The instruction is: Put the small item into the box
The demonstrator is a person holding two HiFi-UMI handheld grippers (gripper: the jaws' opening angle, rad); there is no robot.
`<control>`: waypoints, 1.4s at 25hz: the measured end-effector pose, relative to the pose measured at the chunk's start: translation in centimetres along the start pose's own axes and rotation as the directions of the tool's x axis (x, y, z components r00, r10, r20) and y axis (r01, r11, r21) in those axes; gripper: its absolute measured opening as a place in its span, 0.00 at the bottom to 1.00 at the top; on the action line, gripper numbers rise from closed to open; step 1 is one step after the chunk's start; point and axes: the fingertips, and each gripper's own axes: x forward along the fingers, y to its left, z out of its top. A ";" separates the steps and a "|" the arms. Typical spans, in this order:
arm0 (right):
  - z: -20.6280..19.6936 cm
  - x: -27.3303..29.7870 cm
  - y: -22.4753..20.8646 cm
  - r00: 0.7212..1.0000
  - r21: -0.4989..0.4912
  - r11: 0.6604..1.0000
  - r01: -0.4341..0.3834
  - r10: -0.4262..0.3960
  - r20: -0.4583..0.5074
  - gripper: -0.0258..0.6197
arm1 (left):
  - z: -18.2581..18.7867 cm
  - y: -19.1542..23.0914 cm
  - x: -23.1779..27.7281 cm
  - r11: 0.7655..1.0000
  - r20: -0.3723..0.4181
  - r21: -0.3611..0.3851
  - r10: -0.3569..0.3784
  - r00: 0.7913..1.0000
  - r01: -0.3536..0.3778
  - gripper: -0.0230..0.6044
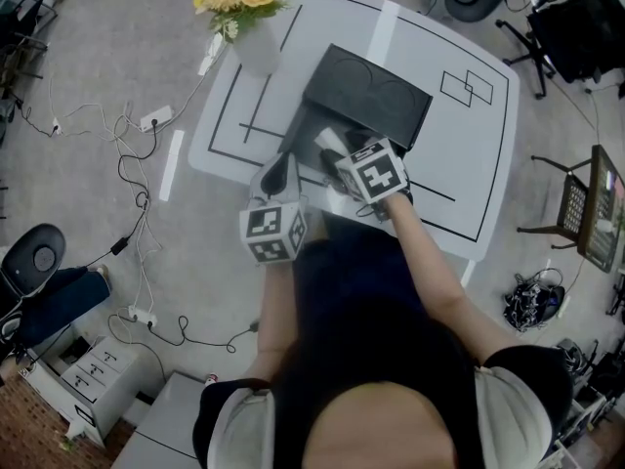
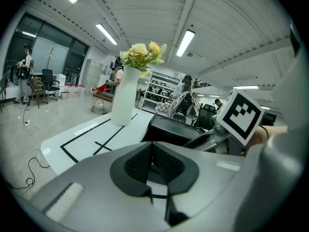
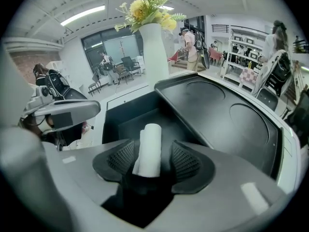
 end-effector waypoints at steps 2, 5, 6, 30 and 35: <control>0.1 -0.3 0.1 1.000 0.010 1.000 -0.010 0.010 0.011 0.42 | 0.1 -0.1 -0.1 1.000 0.002 0.005 0.000 1.000 0.000 0.05; 0.2 -0.9 0.2 0.999 0.022 1.000 -0.016 0.015 0.031 0.42 | 0.3 -0.2 -0.3 1.000 0.004 0.015 0.003 1.000 -0.003 0.05; 0.3 -1.1 0.2 0.999 0.026 0.999 -0.019 0.018 0.038 0.42 | 0.4 -0.3 -0.4 1.000 0.005 0.018 0.003 1.000 -0.003 0.05; 2.3 -7.3 -0.8 0.968 0.118 0.991 -0.069 0.038 0.248 0.39 | 1.9 -0.9 -0.7 0.998 0.034 0.054 0.011 0.999 -0.013 0.05; 3.0 -8.8 -1.3 0.956 0.126 0.990 -0.057 0.018 0.293 0.36 | 2.7 -1.2 -0.5 0.997 0.050 0.072 0.000 0.999 -0.004 0.05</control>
